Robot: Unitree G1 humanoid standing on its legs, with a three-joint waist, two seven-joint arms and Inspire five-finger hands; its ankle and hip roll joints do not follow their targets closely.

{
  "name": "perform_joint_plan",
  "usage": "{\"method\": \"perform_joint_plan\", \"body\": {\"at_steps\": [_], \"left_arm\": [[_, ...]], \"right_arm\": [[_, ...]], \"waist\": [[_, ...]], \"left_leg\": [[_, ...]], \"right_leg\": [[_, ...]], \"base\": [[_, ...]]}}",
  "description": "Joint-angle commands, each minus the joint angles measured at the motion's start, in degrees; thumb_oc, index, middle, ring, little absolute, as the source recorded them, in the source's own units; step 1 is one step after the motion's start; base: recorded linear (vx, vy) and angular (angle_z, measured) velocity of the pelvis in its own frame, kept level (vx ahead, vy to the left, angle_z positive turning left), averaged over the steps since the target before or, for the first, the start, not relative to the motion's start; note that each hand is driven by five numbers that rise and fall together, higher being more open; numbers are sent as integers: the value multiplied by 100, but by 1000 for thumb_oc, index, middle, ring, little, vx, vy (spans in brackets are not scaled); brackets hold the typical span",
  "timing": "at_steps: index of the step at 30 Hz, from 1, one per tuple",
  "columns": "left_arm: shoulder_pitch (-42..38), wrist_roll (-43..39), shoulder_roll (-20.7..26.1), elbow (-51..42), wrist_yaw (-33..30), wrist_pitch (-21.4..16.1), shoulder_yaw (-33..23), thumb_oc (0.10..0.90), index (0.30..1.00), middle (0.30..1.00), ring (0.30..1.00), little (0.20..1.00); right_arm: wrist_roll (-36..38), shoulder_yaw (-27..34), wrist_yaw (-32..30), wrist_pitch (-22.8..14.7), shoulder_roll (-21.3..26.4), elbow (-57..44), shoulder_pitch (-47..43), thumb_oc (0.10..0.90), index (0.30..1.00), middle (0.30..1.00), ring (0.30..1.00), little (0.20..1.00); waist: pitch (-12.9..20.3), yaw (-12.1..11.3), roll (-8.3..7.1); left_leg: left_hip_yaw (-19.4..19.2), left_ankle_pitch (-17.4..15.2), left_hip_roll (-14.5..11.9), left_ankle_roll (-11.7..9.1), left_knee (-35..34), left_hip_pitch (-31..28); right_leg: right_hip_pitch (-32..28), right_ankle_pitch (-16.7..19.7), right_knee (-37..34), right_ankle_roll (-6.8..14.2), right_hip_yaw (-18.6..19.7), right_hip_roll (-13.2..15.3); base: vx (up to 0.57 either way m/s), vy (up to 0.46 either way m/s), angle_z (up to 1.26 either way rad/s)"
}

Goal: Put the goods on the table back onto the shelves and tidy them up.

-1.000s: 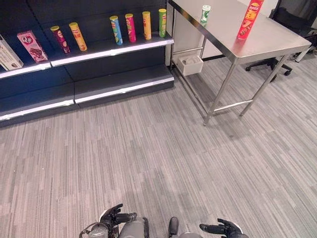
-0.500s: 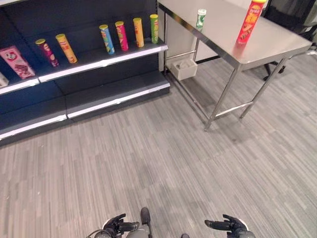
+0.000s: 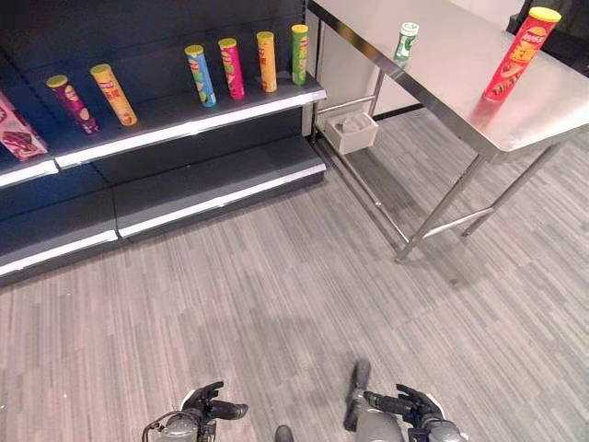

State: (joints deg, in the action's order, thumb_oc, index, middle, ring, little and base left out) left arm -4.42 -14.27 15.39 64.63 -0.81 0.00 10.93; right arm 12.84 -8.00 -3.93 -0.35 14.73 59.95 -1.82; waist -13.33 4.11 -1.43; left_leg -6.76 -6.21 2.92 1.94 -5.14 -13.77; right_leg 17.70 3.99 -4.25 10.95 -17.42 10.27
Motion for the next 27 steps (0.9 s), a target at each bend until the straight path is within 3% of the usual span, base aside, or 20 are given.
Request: {"method": "perform_joint_plan", "body": {"at_steps": [1,3,6,10,13,15,17,19,21,22,25,27], "left_arm": [[-78,272,15,-209,2,-237,-57,800,900,900,900,900],[-57,374,13,-105,-2,-251,-51,800,900,900,900,900],[-23,357,-65,-135,5,-265,-23,800,900,900,900,900],[29,331,-103,-207,5,-288,28,800,900,900,900,900],[33,224,-85,-343,20,-263,45,800,900,900,900,900],[-8,130,-107,-463,-19,-233,112,800,900,900,900,900],[-62,90,-117,-432,-48,-229,142,800,900,900,900,900],[-60,54,-144,-455,-22,-228,162,800,900,900,900,900],[-31,117,-168,-449,-9,-237,199,800,900,900,900,900],[-3,151,-185,-418,8,-240,218,800,900,900,900,900],[-21,226,-185,-349,21,-243,255,800,900,900,900,900],[32,235,-172,-312,31,-244,215,800,900,900,900,900]], "right_arm": [[20,71,-145,-45,424,8,67,800,900,900,900,900],[8,38,-116,-76,465,-8,130,800,900,900,900,900],[-7,12,-107,-91,576,40,151,800,900,900,900,900],[36,15,-103,-146,688,-44,181,800,900,900,900,900],[60,-22,-93,-151,737,-66,178,800,900,900,900,900],[109,-36,-142,-135,815,-111,131,800,900,900,900,900],[111,-69,-190,-95,862,-36,56,800,900,900,900,900],[122,-107,-171,-98,855,-31,58,800,900,900,900,900],[103,-114,-171,-113,875,-18,63,800,900,900,900,900],[54,-142,-173,-137,888,13,61,800,900,900,900,900],[4,-142,-235,-164,892,46,61,800,900,900,900,900],[-33,-139,-223,-151,874,68,71,800,900,900,900,900]], "waist": [[-64,19,-6],[51,59,-40],[147,88,75],[211,104,207],[141,79,220],[-115,-11,68],[-214,-99,34],[-202,-244,21],[-191,-358,69],[-169,-513,220],[-156,-604,296],[-125,-638,317]], "left_leg": [[-54,-22,-112,-377,14,214],[-2,-177,-138,-407,14,61],[64,-211,-362,-494,95,-136],[118,11,-590,-665,661,-44],[82,547,-807,-912,2161,516],[166,1176,-861,-902,4027,1378],[15,978,-944,-778,4342,1855],[-173,721,-946,-627,3474,2304],[-151,747,-874,-596,2342,2431],[193,1401,-755,-700,959,2481],[303,1792,-708,-877,109,2879],[150,1904,-713,-922,89,2907]], "right_leg": [[-553,814,-75,209,-180,7],[-654,895,-75,127,-129,-26],[-866,837,-65,8,-69,-197],[-1057,624,-16,-190,-60,-401],[-1397,243,4,-479,-40,-584],[-1766,-19,-21,-750,64,-650],[-1950,-171,-25,-820,142,-699],[-2181,-302,-75,-757,313,-689],[-2298,-400,-75,-674,389,-700],[-2488,-543,-75,-639,497,-873],[-2773,-778,-75,-650,691,-986],[-2939,-882,-75,-628,842,-1028]], "base": [[320,-140,34],[359,-177,9],[321,-194,32],[208,-167,-8],[180,-250,-21],[185,-340,-17],[241,-195,-38],[319,-15,-41],[329,84,-35],[407,108,-37],[380,48,-48],[346,67,-71]]}}
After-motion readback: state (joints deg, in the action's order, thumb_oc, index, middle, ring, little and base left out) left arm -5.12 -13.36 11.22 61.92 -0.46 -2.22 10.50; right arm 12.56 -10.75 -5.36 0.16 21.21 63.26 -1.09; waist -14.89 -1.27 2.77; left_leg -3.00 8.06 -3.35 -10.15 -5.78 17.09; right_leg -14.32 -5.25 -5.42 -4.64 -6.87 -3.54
